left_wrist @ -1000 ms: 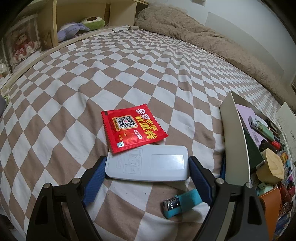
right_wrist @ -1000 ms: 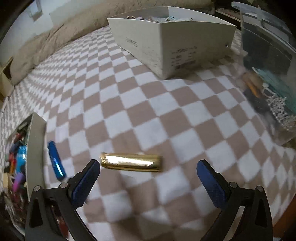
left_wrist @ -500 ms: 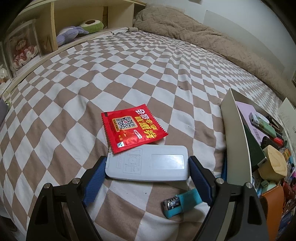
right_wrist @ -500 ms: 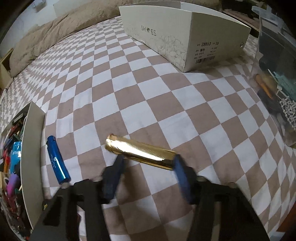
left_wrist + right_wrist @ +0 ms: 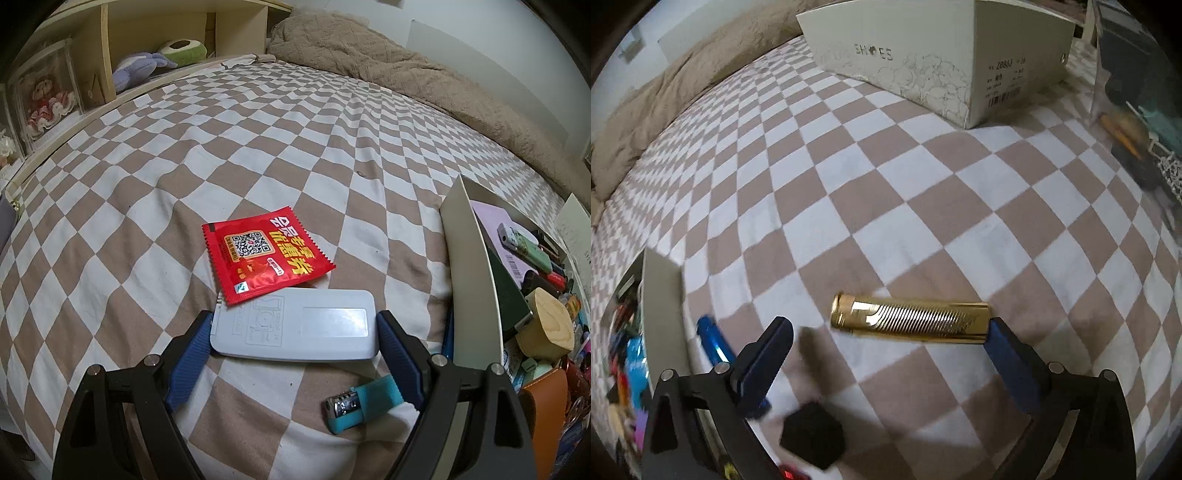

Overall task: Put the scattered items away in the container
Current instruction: 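Close the right gripper on the gold lighter while the left grips the white card, then carry the gold lighter and white card over the tray and open the right gripper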

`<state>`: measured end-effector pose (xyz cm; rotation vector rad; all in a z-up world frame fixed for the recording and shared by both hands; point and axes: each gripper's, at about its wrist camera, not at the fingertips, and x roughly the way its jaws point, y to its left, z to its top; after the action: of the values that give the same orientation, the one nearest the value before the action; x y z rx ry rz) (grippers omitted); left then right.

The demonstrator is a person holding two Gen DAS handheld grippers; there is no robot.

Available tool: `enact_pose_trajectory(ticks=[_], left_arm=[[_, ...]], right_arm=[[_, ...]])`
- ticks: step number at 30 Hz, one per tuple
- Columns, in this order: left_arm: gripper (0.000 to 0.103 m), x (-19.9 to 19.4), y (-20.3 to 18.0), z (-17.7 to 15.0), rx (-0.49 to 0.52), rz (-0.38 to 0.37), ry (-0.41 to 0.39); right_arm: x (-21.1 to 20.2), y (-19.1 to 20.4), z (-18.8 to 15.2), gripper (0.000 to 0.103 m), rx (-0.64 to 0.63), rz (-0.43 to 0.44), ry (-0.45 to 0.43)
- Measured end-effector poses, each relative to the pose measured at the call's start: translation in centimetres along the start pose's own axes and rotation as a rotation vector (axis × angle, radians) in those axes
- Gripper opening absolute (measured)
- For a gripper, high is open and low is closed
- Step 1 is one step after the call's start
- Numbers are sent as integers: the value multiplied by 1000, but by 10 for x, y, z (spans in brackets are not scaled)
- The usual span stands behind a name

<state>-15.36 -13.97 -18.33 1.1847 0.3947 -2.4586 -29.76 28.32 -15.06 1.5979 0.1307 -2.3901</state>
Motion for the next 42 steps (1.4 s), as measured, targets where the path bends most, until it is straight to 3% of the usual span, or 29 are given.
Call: enact_pose_trajectory(ticks=[1,4,11,20,30,36,42], left_arm=[[87,-1,0,0,1,2,-8],[87,-6,-4,0,19,24,-41],[87,-4,-5,1,21,-21,-39],[87,-4,-3,2,-1,-47,-42],[87,-23,-4,13,-7,-88,-84],[87,-63,-16,41,-2,-123,-188],[87,-109,-62,74,36,-210,-298]], right_arm=[[1,3,1,82,-13,-22,-11],[-1,5,1,82,-50,-3,-29],[-22,3,-11,82,-7,213,-89],[-65,36,-18,82,-18,445,-217],[-116,63,-2,82,-70,588,-332],[-150,68,12,82,-98,658,-408],[-171,75,9,82,-131,708,-481]])
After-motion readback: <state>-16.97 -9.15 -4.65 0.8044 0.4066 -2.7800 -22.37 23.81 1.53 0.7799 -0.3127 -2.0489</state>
